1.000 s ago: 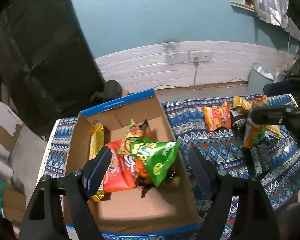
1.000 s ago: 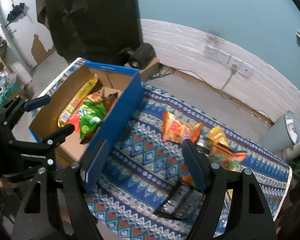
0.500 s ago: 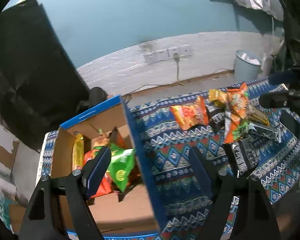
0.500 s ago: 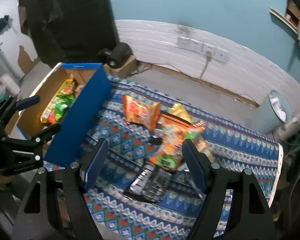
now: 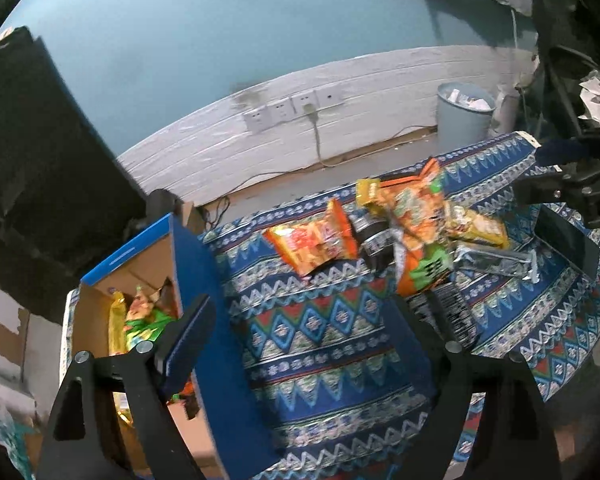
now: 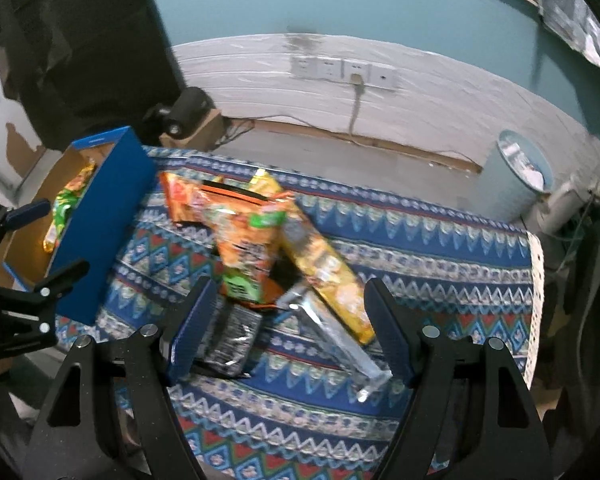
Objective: Organize snacks
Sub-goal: 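Move both tools back over the snack pile on the tablecloth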
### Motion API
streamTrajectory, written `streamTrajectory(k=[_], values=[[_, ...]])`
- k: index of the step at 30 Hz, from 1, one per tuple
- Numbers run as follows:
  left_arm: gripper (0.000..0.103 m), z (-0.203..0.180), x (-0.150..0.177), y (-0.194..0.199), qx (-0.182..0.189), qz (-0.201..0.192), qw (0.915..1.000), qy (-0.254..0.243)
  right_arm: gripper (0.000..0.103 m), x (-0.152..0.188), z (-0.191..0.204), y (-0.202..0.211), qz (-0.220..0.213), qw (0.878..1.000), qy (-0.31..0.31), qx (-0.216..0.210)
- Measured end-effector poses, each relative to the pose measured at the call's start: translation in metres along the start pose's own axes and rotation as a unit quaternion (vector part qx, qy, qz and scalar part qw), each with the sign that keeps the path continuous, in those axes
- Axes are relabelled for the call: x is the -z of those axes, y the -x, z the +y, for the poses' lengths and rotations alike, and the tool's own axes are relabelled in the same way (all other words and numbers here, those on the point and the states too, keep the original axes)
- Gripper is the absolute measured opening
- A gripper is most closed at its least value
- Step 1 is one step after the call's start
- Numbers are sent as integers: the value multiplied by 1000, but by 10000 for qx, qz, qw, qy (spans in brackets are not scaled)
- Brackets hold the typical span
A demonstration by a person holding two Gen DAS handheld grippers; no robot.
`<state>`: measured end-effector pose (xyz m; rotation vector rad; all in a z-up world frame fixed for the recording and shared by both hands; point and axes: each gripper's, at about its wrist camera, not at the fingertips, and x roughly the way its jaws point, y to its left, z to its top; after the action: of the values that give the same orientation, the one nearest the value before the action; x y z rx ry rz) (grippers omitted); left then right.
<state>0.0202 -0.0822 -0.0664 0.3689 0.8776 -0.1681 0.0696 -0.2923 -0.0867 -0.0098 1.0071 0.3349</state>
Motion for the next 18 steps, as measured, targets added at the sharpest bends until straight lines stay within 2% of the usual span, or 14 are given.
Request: streamTrajectory(k=[4, 9, 15, 18], values=[[87, -18, -9, -4, 21, -65, 9999, -157, 76, 5, -22, -7, 125, 9998, -140, 116], [87, -33, -23, -13, 155, -117, 9996, -214, 76, 1, -37, -11, 321, 9992, -9, 235], [87, -47, -32, -33, 590, 106, 9982, -61, 76, -12, -50, -18, 520, 9976, 316, 328], [87, -58, -34, -47, 686, 269, 9973, -54, 76, -14, -59, -28, 636, 9967, 378, 335]])
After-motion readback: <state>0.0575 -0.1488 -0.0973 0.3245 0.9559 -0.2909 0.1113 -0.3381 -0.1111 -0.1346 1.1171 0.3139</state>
